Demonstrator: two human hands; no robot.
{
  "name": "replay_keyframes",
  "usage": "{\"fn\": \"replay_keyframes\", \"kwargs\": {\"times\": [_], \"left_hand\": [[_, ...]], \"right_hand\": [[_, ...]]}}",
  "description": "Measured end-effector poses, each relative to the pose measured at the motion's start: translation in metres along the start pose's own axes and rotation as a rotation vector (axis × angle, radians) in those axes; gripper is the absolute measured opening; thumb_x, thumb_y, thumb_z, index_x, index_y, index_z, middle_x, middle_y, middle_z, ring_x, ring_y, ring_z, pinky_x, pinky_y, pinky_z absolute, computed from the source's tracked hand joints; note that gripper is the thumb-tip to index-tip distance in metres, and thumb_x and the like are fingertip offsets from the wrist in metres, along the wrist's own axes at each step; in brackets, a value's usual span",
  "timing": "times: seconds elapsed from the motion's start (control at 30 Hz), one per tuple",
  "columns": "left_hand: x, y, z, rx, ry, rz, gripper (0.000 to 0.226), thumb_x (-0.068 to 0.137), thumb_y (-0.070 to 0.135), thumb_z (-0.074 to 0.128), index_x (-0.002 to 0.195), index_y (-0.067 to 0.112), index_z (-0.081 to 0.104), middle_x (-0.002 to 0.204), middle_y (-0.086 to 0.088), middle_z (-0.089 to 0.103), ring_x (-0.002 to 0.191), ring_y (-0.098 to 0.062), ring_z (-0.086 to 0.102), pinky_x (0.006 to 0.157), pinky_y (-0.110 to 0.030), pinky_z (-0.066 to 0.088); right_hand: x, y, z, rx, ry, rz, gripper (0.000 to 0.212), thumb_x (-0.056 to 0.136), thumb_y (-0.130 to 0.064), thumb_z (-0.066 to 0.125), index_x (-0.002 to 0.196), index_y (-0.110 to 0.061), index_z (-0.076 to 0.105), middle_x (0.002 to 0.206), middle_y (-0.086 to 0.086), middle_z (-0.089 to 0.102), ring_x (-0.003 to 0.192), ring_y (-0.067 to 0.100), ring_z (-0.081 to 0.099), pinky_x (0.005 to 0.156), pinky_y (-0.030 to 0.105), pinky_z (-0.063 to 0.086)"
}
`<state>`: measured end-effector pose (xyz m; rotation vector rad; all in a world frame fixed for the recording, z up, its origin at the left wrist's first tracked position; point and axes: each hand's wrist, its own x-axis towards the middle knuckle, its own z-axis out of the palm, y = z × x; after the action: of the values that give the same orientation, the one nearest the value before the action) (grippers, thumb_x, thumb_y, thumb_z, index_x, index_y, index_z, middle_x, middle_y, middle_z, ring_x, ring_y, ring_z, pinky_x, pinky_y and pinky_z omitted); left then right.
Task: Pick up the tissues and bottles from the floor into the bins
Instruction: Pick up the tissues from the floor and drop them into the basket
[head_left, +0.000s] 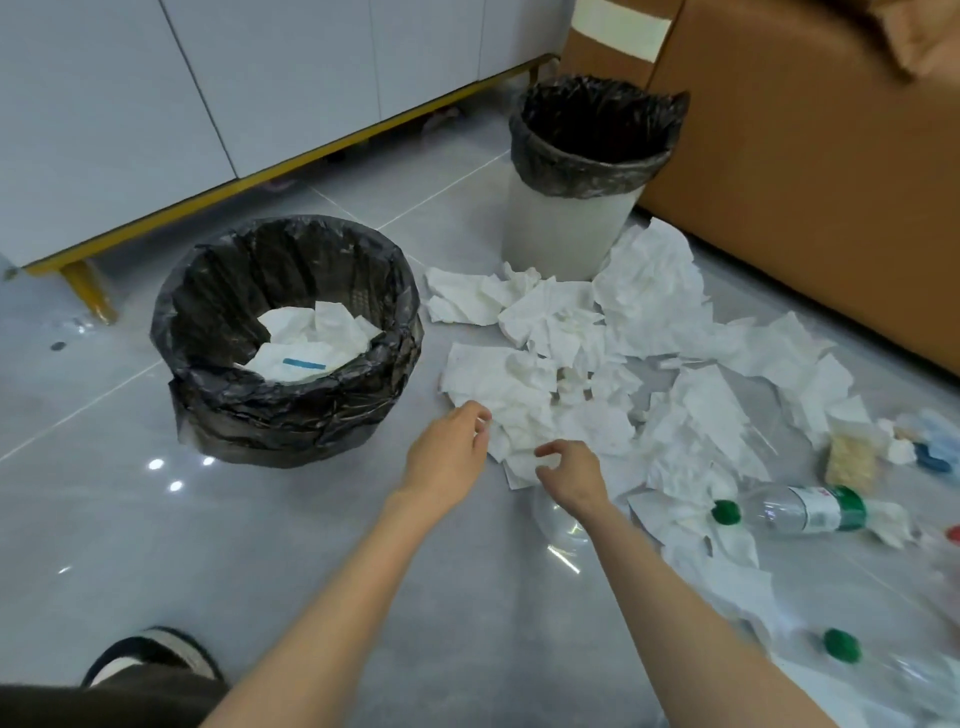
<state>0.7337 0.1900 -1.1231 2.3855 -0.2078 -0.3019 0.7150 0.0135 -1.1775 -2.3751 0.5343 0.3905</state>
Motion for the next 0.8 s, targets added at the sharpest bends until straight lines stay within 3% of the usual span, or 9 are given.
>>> {"fn": "replay_keyframes", "kwargs": {"times": [0.1, 0.23, 0.33, 0.43, 0.57, 0.67, 0.8], "left_hand": [[-0.008, -0.027, 0.020, 0.033, -0.085, -0.116, 0.025, 0.095, 0.017, 0.046, 0.118, 0.014, 0.055, 0.116, -0.004, 0.063, 0.104, -0.024, 0.060, 0.089, -0.039, 0.048], [-0.013, -0.050, 0.037, 0.047, -0.134, -0.234, 0.027, 0.095, 0.014, 0.045, 0.120, 0.010, 0.055, 0.120, -0.006, 0.062, 0.109, -0.025, 0.059, 0.092, -0.034, 0.045], [-0.015, -0.056, 0.046, 0.021, -0.151, -0.261, 0.027, 0.095, 0.014, 0.046, 0.119, 0.010, 0.055, 0.120, -0.007, 0.062, 0.108, -0.025, 0.059, 0.092, -0.034, 0.046], [-0.016, -0.053, 0.054, 0.003, -0.162, -0.247, 0.026, 0.095, 0.013, 0.046, 0.118, 0.009, 0.055, 0.118, -0.008, 0.063, 0.108, -0.025, 0.059, 0.092, -0.033, 0.045], [-0.014, -0.044, 0.056, -0.032, -0.144, -0.210, 0.026, 0.094, 0.014, 0.047, 0.118, 0.010, 0.056, 0.117, -0.006, 0.063, 0.106, -0.023, 0.060, 0.090, -0.030, 0.043], [-0.011, -0.041, 0.055, -0.070, -0.128, -0.187, 0.026, 0.094, 0.015, 0.048, 0.118, 0.012, 0.056, 0.119, -0.005, 0.062, 0.104, -0.022, 0.060, 0.092, -0.033, 0.046], [-0.009, -0.027, 0.046, -0.145, -0.088, -0.072, 0.035, 0.094, 0.014, 0.051, 0.128, 0.017, 0.051, 0.125, -0.002, 0.057, 0.095, -0.017, 0.058, 0.090, -0.030, 0.045]], "right_hand": [[-0.002, 0.016, 0.015, -0.130, -0.015, 0.005, 0.035, 0.085, -0.005, 0.054, 0.120, -0.011, 0.059, 0.137, 0.010, 0.042, 0.125, 0.027, 0.040, 0.098, 0.029, 0.035], [-0.007, 0.017, 0.020, -0.204, 0.157, -0.027, 0.046, 0.081, 0.004, 0.050, 0.125, -0.007, 0.047, 0.133, 0.011, 0.038, 0.120, 0.029, 0.035, 0.086, 0.029, 0.037], [-0.009, 0.024, 0.018, -0.291, 0.263, 0.113, 0.042, 0.084, -0.002, 0.053, 0.124, -0.004, 0.041, 0.126, 0.014, 0.041, 0.112, 0.032, 0.040, 0.084, 0.030, 0.036], [-0.013, 0.040, 0.017, -0.314, 0.221, 0.226, 0.037, 0.090, -0.007, 0.051, 0.124, 0.000, 0.038, 0.129, 0.017, 0.041, 0.116, 0.033, 0.043, 0.092, 0.031, 0.035], [-0.014, 0.056, 0.010, -0.086, 0.237, 0.195, 0.024, 0.087, 0.003, 0.045, 0.110, 0.002, 0.053, 0.116, 0.015, 0.055, 0.105, 0.029, 0.053, 0.081, 0.031, 0.042], [-0.011, 0.054, -0.001, 0.066, 0.274, 0.161, 0.019, 0.091, -0.006, 0.048, 0.102, -0.001, 0.063, 0.102, 0.012, 0.065, 0.096, 0.026, 0.061, 0.072, 0.028, 0.043], [-0.008, 0.031, -0.024, 0.157, 0.298, -0.025, 0.019, 0.088, -0.016, 0.054, 0.098, -0.009, 0.069, 0.094, 0.000, 0.065, 0.090, 0.016, 0.059, 0.070, 0.022, 0.041]]}}
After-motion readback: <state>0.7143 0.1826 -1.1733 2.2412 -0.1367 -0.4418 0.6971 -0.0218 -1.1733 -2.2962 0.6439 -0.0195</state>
